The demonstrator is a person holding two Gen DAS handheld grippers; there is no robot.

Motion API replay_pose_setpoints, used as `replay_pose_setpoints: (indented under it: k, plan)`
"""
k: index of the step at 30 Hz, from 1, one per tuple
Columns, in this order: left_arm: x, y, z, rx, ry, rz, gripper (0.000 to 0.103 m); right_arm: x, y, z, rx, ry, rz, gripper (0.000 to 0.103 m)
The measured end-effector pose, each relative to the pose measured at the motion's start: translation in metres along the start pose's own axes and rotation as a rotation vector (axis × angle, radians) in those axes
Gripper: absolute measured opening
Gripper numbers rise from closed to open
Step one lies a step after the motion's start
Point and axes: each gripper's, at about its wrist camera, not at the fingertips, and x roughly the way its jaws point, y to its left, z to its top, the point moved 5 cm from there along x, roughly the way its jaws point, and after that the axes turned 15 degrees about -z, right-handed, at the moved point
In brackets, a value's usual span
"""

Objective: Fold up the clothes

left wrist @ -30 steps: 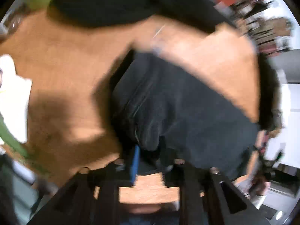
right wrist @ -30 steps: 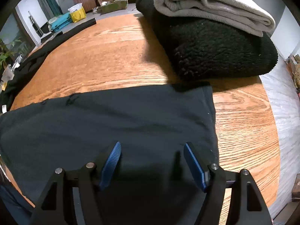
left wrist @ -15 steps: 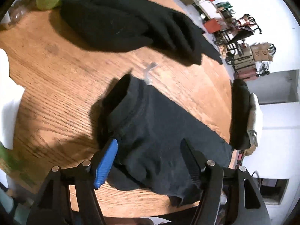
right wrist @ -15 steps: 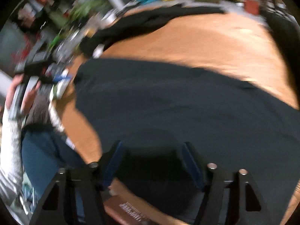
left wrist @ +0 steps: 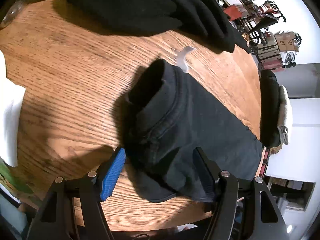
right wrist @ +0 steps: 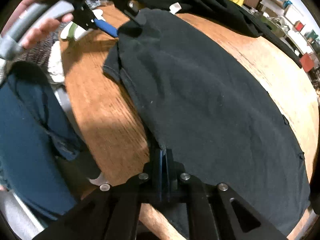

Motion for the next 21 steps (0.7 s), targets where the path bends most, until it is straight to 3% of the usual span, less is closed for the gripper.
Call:
replay_pose_setpoints:
  k: [10, 11, 12, 14, 19, 21]
  plan:
    - [-0.002, 0.013, 0.0, -0.039, -0.01, -0.004, 0.07, -0.038, -0.026, 0.003, 0.093, -0.108, 0.063, 0.004]
    - [-0.001, 0.014, 0.0, -0.043, -0.008, -0.003, 0.07, -0.032, -0.014, 0.001, 0.067, -0.091, 0.089, 0.012]
    - [-0.001, 0.015, 0.0, -0.047, -0.005, -0.003, 0.07, -0.024, -0.001, -0.002, 0.035, -0.064, 0.118, 0.031]
    - [-0.001, 0.017, -0.003, -0.056, 0.003, -0.006, 0.07, -0.008, 0.023, -0.011, -0.02, 0.0, 0.187, 0.053]
    - [0.008, 0.014, -0.01, -0.037, 0.045, 0.0, 0.07, -0.023, -0.004, -0.009, 0.108, -0.07, 0.326, 0.059]
    - [0.012, 0.01, -0.011, -0.02, 0.055, 0.012, 0.07, -0.031, -0.029, -0.008, 0.187, -0.103, 0.336, 0.072]
